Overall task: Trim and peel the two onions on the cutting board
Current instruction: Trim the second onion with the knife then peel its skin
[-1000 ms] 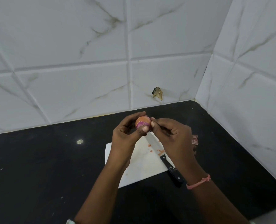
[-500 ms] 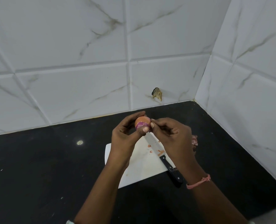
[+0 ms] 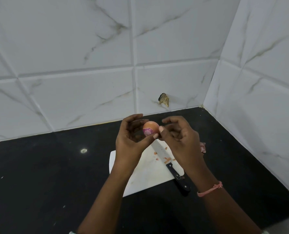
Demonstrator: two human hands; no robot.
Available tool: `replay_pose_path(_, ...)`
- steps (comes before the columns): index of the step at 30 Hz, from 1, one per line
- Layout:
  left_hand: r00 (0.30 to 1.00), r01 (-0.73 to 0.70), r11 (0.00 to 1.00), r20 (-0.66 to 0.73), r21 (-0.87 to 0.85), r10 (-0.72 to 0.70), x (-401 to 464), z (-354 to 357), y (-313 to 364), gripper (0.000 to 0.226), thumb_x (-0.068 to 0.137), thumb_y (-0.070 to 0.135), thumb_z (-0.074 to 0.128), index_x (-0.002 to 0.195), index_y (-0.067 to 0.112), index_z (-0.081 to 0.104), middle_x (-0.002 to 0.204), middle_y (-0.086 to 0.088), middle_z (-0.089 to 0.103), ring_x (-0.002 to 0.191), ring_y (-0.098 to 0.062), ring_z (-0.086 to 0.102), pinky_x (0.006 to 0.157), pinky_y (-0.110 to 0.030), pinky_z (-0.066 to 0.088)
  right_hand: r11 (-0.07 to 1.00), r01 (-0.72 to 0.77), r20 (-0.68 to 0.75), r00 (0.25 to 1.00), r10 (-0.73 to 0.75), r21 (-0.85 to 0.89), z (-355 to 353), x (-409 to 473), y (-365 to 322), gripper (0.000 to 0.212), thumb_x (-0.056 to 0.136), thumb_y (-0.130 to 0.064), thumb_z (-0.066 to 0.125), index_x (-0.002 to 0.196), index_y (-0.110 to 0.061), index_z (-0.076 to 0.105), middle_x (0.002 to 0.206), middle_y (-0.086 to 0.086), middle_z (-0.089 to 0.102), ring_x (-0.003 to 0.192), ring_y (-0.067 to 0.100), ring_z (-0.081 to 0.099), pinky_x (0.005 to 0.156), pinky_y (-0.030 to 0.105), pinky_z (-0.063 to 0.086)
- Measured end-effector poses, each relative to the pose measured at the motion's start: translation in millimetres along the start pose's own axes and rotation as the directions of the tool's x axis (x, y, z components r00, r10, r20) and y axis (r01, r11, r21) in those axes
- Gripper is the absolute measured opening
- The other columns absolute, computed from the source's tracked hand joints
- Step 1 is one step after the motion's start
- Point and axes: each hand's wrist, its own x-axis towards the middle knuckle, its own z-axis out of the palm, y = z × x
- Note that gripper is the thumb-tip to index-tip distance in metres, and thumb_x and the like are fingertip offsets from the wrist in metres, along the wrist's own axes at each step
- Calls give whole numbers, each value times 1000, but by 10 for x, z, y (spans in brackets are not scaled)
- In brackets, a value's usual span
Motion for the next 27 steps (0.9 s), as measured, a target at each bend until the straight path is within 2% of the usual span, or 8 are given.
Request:
replay_pose_path(2,998,-70,993,10,99,69,-29,28,11,65,72,3,85,125,24,55,114,6,70,106,-9,69,84,-17,54,999,-38,87,996,38,4,-31,11,-36,31,86,-24,72,114,-26,60,87,-18,68,83,-5,68,68,7,50)
replay_pose_path(4,990,-141,974,32,179,138,-59,72,23,64,74,-1,83,126,23,54,113,10,69,105,-8,67,83,-15,52,998,-55,133,989,59,-36,-37,20,-43,36,84,-30,73,116,-27,60,87,-15,70,82,-3,68,70,12,54)
replay_pose_path(7,976,-217,942,63,255,207,-76,126,11,65,74,-3,82,124,28,54,112,12,69,102,-12,66,81,-15,52,992,-37,158,986,55,-118,-39,30,-7,24,85,-31,71,106,-27,60,87,-17,69,81,-2,69,73,22,59)
replay_pose_path(9,970,-244,922,71,300,233,-78,149,-19,64,74,0,83,123,31,54,113,14,69,107,-15,65,86,-20,53,985,-22,174,983,53,-173,-46,36,49,19,87,-31,70,102,-25,60,88,-14,71,81,-1,69,73,24,59)
replay_pose_path(15,977,-213,933,94,289,193,-78,237,-83,67,74,-4,82,121,34,53,114,18,68,108,-7,67,90,-28,57,959,21,173,985,29,-282,-120,72,157,18,88,-40,59,95,-23,57,81,-13,68,75,0,66,65,17,56)
replay_pose_path(18,978,-201,938,113,284,176,-36,267,-126,69,74,-6,81,127,28,53,115,17,68,109,-6,67,91,-30,57,956,8,204,977,54,-293,-192,103,211,17,86,-39,63,95,-27,56,82,-18,65,78,-2,66,69,15,55)
replay_pose_path(22,974,-213,924,143,316,176,14,323,-158,71,72,-3,84,128,28,53,117,16,67,110,-5,66,92,-30,57,953,19,195,980,42,-303,-226,115,311,15,89,-33,65,97,-24,56,86,-13,67,79,3,68,73,18,57)
replay_pose_path(27,966,-244,906,172,345,194,45,341,-186,72,73,-2,83,129,31,55,120,13,67,112,-5,64,93,-29,56,955,32,188,982,25,-294,-220,128,374,13,90,-33,64,95,-26,54,83,-14,64,77,2,67,69,14,54)
